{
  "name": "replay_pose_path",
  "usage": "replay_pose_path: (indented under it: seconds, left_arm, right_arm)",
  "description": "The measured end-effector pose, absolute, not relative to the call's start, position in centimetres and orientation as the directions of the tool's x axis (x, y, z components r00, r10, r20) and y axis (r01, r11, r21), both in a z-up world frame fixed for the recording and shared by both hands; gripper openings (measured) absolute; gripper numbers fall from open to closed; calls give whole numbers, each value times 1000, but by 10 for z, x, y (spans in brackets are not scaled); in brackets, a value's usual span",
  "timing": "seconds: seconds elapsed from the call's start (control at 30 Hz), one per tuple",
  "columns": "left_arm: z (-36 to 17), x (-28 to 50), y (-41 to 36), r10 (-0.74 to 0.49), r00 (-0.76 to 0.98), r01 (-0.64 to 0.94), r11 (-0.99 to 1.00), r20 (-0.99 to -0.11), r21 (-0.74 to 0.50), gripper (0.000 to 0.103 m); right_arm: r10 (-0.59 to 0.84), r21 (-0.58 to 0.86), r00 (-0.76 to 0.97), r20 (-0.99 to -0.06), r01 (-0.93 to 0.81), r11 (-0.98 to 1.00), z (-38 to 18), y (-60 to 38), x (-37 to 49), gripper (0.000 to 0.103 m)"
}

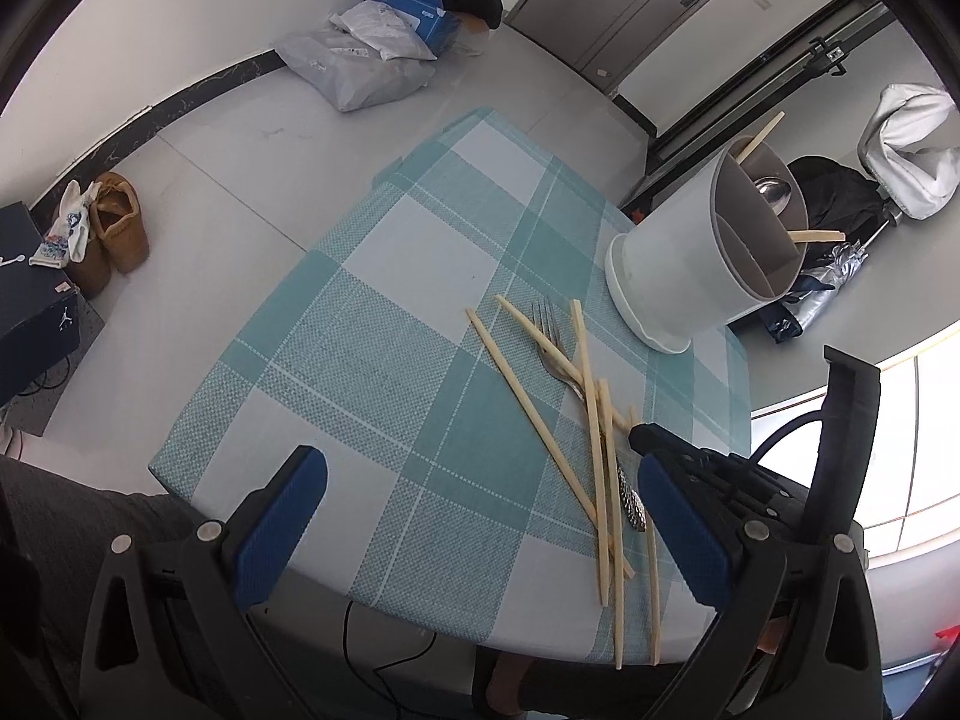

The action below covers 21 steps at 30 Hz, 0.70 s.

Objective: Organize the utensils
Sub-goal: 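Close the right gripper on a chopstick in the pile and lift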

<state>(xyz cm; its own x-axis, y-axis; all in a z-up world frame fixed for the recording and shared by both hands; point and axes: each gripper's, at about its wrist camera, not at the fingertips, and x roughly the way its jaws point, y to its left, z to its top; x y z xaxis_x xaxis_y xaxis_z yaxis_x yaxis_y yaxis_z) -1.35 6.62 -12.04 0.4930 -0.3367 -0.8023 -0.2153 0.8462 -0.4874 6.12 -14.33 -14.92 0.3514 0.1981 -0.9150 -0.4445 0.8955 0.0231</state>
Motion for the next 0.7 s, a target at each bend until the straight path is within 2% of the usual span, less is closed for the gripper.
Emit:
replay_pose_path:
  seconds: [0.23,0.5,0.7]
  left_arm:
    - [-128,-10,60,-339,463,-212,855,-819,-474,102]
    - [-125,-2,56,-229,475,-244,893,-850,-377,102]
    - [-111,28,42,-255,478,-181,908,-840,-379,102]
  right_arm:
    - [254,89,373,-892,-407,909,-146,-160,65,4]
    - [394,277,426,-814,-312,909,-122,-205,70,4]
    - [442,363,472,-763,-254,897,-113,-242,73,4]
